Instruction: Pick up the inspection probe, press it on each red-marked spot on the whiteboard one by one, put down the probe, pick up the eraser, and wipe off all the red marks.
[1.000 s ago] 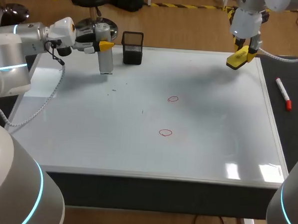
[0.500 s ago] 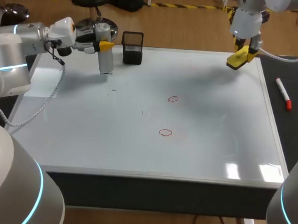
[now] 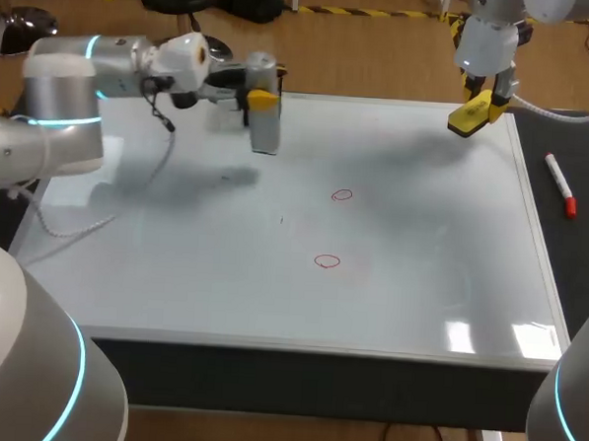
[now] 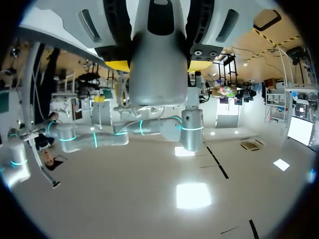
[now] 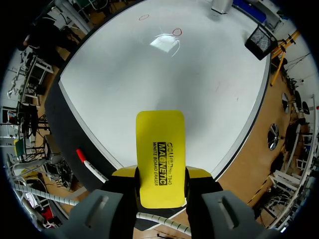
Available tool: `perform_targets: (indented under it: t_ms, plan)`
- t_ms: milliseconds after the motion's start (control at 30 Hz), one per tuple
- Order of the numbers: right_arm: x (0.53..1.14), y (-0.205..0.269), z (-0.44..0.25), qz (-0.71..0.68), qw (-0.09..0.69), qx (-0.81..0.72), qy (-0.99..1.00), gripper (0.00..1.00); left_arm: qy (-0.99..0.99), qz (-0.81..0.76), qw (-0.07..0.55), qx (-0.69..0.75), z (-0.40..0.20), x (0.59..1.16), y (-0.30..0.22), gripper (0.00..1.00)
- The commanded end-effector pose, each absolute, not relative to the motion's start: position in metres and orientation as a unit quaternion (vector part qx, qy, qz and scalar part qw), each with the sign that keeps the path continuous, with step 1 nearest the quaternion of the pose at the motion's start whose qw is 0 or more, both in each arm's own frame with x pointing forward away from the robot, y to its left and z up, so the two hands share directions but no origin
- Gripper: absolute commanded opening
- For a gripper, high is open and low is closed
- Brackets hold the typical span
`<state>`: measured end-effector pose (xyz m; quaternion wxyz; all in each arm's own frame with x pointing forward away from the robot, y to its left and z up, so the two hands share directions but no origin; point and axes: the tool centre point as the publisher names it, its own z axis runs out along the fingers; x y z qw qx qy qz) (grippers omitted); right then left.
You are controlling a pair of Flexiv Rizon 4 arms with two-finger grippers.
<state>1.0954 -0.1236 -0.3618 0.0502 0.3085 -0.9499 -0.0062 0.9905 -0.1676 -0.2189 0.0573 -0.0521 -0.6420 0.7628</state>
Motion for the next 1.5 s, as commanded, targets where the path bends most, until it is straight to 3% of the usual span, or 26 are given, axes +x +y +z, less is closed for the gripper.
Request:
perform_targets:
  t_ms: [33, 500, 1500]
  plan:
    - [1.095, -0.124, -0.360, -0.005, 0.050, 0.309, -0.950, 0.00, -0.634, 0.764, 0.086, -0.079, -0.215, 0.995, -0.199, 0.00]
    - [1.095, -0.124, -0.360, -0.005, 0.050, 0.309, -0.950, 0.00, -0.623, 0.758, 0.152, -0.119, -0.220, 0.972, -0.256, 0.00]
    - [1.095, -0.124, -0.360, -0.005, 0.050, 0.309, -0.950, 0.00, -0.602, 0.766, 0.204, -0.095, -0.260, 0.940, -0.287, 0.00]
